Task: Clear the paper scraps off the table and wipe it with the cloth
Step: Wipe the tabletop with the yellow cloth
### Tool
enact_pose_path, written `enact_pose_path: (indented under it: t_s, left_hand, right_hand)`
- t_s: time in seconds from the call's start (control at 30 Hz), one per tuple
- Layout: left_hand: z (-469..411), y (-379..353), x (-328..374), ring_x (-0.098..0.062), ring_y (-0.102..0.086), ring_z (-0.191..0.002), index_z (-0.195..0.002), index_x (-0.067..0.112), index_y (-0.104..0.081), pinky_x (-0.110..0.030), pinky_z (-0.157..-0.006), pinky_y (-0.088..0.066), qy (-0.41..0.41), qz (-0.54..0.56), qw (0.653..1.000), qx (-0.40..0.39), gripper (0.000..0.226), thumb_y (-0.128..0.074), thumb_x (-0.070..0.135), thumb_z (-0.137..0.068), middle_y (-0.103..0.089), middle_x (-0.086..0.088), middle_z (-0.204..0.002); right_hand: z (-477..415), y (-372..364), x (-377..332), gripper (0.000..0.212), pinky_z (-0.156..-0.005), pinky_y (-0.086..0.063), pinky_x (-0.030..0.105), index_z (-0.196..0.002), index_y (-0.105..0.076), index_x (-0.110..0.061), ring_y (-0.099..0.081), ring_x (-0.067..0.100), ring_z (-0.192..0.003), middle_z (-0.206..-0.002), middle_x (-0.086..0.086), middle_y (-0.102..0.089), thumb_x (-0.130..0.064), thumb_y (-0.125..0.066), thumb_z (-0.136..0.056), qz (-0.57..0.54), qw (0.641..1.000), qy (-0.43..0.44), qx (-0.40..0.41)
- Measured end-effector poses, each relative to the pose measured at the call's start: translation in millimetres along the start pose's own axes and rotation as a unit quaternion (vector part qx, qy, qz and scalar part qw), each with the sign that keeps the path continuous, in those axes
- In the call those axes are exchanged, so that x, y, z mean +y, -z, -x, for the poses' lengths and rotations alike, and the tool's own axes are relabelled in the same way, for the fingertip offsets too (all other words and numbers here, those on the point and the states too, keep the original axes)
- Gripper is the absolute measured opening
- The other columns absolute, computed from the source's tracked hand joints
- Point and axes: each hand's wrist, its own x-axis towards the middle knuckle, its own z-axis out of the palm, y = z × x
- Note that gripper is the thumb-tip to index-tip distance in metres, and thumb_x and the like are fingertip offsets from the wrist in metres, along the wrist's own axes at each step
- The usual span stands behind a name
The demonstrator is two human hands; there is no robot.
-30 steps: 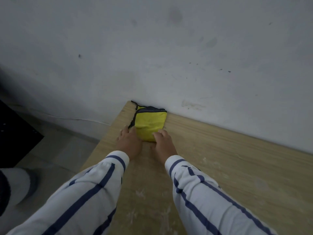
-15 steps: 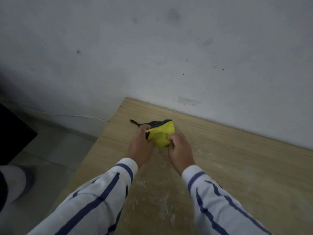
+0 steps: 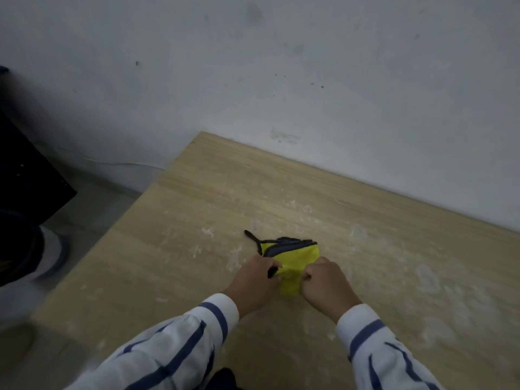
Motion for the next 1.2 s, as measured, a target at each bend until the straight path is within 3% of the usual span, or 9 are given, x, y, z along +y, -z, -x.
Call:
enact_pose_path:
  t_s: [0.1,0.17,0.23,0.33,0.57,0.77,0.93,1.07,1.2]
  left_hand:
    - [16.4,-13.4,-7.0,-0.025,-0.052,-0.102,-0.126,0.014,-0.052,-0.025,-0.080,-0.041,0.006,-0.075,0.997,-0.020,0.033,-0.045,0.018,-0.094,-0.049,-0.008,-0.123]
    - [22.5,-12.7,-14.6,-0.026,-0.048,-0.109,-0.126,0.016,-0.050,-0.031,-0.090,-0.042,0.015,-0.137,0.990,0.021,0.034,-0.040,0.020,-0.094,-0.049,-0.007,-0.128]
    - [27.3,-5.0,-29.0,-0.026,-0.039,-0.124,-0.131,0.015,-0.046,-0.036,-0.102,-0.036,0.033,-0.169,0.983,0.069,0.039,-0.040,0.020,-0.093,-0.044,-0.005,-0.138]
    - [33.5,12.8,-59.6,-0.026,-0.019,-0.141,-0.144,0.017,-0.027,-0.042,-0.114,-0.022,0.114,-0.157,0.972,0.132,0.057,-0.045,0.022,-0.091,-0.023,-0.004,-0.153]
    - [42.3,40.6,-125.3,-0.024,0.007,-0.145,-0.149,0.022,-0.011,-0.044,-0.118,0.002,0.134,-0.208,0.959,0.139,0.061,-0.031,0.046,-0.096,-0.001,-0.002,-0.159]
    - [45.5,55.2,-142.8,-0.022,0.007,-0.145,-0.150,0.023,-0.012,-0.041,-0.116,0.006,0.073,-0.222,0.965,0.121,0.063,-0.026,0.052,-0.095,-0.002,-0.001,-0.159]
    - [46.1,91.1,-175.3,-0.024,0.004,-0.145,-0.150,0.021,-0.011,-0.046,-0.117,0.002,0.091,-0.244,0.956,0.137,0.064,-0.025,0.052,-0.095,-0.004,-0.002,-0.159]
    - [48.2,96.6,-185.6,-0.025,0.002,-0.145,-0.149,0.022,-0.012,-0.048,-0.117,0.002,0.071,-0.252,0.955,0.138,0.063,-0.022,0.052,-0.096,-0.006,-0.002,-0.159]
    - [47.3,96.2,-188.4,-0.025,0.003,-0.145,-0.150,0.022,-0.012,-0.048,-0.117,0.003,0.067,-0.248,0.956,0.139,0.062,-0.022,0.051,-0.096,-0.005,-0.002,-0.159]
  right_hand:
    - [12.2,3.7,-7.1,0.028,-0.080,-0.041,0.039,-0.063,-0.047,-0.017,-0.041,0.030,-0.093,-0.089,0.006,-0.041,-0.031,-0.044,-0.087,0.004,0.998,-0.028,-0.055]
    - [12.2,-6.5,-16.0,0.029,-0.091,-0.040,0.044,-0.096,-0.058,-0.019,-0.039,0.034,-0.114,-0.118,0.009,-0.044,-0.044,-0.046,-0.088,-0.029,0.999,-0.036,-0.019]
    - [10.3,-24.0,-27.8,0.061,-0.102,-0.032,0.049,-0.133,-0.039,-0.021,-0.026,0.035,-0.132,-0.148,0.008,-0.025,-0.059,-0.045,-0.086,-0.069,0.996,-0.055,-0.003]
    - [7.3,-53.7,-43.2,0.086,-0.111,-0.017,0.054,-0.147,-0.012,-0.023,-0.006,0.035,-0.142,-0.157,0.008,0.002,-0.073,-0.037,-0.081,-0.033,0.997,-0.074,-0.011]
    - [-8.5,-81.9,-44.0,0.041,-0.109,-0.017,0.051,-0.131,-0.043,-0.022,-0.016,0.030,-0.139,-0.155,0.000,-0.019,-0.041,-0.041,-0.095,-0.039,0.983,-0.125,0.132]
    - [-23.2,-91.1,-105.9,0.051,-0.106,-0.025,0.052,-0.140,-0.036,-0.014,-0.032,0.031,-0.132,-0.141,0.008,-0.044,-0.035,-0.045,-0.095,-0.145,0.979,-0.036,0.138]
    - [-30.9,-57.1,-74.3,0.043,-0.096,-0.035,0.050,-0.133,-0.043,-0.010,-0.044,0.038,-0.117,-0.123,0.019,-0.056,-0.024,-0.049,-0.094,-0.170,0.918,-0.187,0.305]
    - [-24.5,-73.9,-65.8,0.038,-0.097,-0.037,0.051,-0.125,-0.047,-0.008,-0.045,0.039,-0.118,-0.123,0.019,-0.055,-0.027,-0.051,-0.092,-0.134,0.919,-0.272,0.252]
    - [-29.3,-117.8,-148.2,0.044,-0.092,-0.038,0.050,-0.128,-0.047,-0.013,-0.045,0.038,-0.117,-0.122,0.015,-0.057,-0.024,-0.056,-0.086,-0.106,0.945,-0.205,0.230]
